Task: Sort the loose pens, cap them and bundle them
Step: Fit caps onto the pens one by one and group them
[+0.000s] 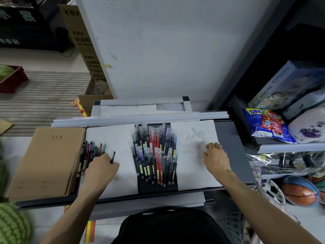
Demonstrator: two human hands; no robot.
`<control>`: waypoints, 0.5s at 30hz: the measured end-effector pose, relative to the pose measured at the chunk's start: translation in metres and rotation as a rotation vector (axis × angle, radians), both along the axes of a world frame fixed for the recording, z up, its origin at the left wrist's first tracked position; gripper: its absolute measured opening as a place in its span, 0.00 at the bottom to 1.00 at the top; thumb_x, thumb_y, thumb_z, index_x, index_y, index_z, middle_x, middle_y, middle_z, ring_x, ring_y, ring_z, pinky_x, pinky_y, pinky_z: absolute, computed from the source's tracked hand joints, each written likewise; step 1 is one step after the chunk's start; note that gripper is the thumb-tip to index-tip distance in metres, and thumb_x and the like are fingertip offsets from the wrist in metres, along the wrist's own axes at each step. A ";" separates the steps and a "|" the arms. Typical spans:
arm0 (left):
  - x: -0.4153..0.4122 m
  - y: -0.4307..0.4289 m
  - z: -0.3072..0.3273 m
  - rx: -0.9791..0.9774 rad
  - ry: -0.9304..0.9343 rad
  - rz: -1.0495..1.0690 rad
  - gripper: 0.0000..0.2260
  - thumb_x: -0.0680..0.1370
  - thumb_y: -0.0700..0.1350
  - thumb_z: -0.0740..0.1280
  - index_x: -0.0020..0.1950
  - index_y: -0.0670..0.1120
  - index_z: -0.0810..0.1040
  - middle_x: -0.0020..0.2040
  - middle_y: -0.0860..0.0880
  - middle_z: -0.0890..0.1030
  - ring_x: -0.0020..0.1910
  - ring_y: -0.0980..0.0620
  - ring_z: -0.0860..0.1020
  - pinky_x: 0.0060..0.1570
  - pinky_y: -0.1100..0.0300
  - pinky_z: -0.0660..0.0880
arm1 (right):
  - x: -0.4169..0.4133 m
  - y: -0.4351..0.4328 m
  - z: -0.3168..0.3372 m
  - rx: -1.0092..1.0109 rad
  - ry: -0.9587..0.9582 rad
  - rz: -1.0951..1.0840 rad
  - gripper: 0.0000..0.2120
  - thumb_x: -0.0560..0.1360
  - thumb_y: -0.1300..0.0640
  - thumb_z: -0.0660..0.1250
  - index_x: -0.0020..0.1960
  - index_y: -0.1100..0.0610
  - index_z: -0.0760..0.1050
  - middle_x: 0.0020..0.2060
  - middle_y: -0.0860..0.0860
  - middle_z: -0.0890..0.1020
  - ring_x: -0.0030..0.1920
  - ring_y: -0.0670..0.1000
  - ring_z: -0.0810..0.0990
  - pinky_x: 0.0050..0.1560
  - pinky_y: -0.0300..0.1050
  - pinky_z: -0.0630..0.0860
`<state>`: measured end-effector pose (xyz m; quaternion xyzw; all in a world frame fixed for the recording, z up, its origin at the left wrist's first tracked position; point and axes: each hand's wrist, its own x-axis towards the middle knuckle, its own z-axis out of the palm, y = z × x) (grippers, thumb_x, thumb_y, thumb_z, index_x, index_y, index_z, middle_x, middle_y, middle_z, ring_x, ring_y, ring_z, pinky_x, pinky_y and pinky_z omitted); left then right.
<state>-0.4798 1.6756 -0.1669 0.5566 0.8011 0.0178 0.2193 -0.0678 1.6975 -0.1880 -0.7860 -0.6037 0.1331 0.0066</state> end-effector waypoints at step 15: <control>0.041 -0.013 0.020 0.114 -0.322 -0.064 0.12 0.82 0.48 0.59 0.40 0.49 0.74 0.31 0.50 0.78 0.30 0.48 0.76 0.31 0.55 0.68 | -0.036 -0.011 0.018 0.073 0.483 -0.098 0.03 0.79 0.53 0.68 0.51 0.49 0.80 0.43 0.44 0.84 0.42 0.49 0.83 0.46 0.46 0.79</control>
